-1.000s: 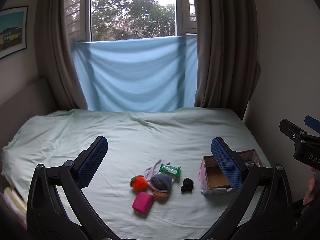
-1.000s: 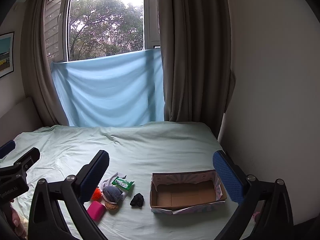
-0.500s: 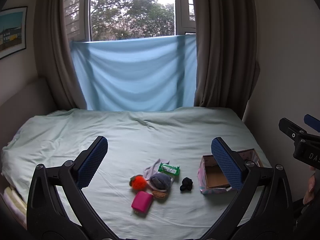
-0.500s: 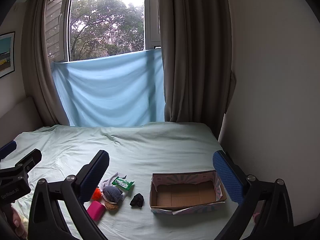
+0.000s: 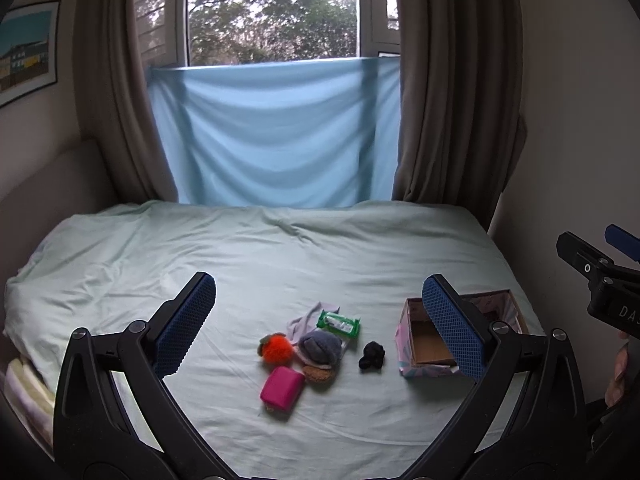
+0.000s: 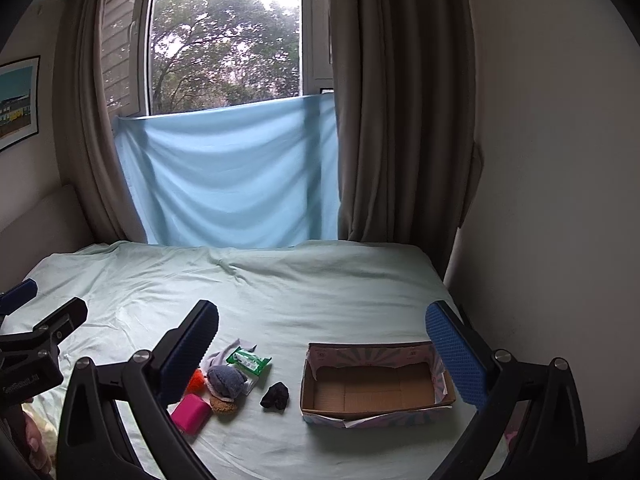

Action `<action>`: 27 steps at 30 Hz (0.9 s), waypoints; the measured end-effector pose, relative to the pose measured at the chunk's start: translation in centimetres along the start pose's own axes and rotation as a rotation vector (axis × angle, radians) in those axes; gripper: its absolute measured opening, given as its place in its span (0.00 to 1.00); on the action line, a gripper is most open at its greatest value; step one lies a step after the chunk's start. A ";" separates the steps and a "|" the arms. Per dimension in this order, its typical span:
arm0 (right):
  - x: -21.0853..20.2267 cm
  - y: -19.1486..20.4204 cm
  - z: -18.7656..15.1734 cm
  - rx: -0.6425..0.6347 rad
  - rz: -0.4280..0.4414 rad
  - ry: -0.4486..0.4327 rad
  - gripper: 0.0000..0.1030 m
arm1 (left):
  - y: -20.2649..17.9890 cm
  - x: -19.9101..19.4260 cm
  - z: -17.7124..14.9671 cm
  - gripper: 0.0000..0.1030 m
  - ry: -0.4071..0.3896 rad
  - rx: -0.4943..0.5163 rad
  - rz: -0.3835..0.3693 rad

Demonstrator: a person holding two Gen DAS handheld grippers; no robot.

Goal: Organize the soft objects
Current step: 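Grasp the pink pouch with the left tool while the right tool grasps the grey hat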

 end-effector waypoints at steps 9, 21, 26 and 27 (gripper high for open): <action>4.4 2.4 -2.8 -0.052 0.114 0.100 1.00 | 2.7 3.4 -5.3 0.99 0.143 0.022 0.036; 14.7 8.6 -10.0 0.047 0.113 0.243 1.00 | 6.7 15.4 -14.5 0.99 0.349 0.150 -0.114; 19.5 10.5 -13.5 0.087 0.101 0.275 1.00 | 6.9 21.0 -18.5 0.99 0.411 0.210 -0.163; 20.3 10.7 -14.0 0.092 0.096 0.284 1.00 | 6.8 21.9 -19.3 0.99 0.423 0.221 -0.171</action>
Point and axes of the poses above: each gripper's, at about its wrist camera, not at the fingertips, and x roughly the way its jaws point, y to its left, z to its top, the point moved 3 cm from there along x, roughly the way its jaws point, and after that the axes turned 11 degrees about z, right-handed, at the moved point
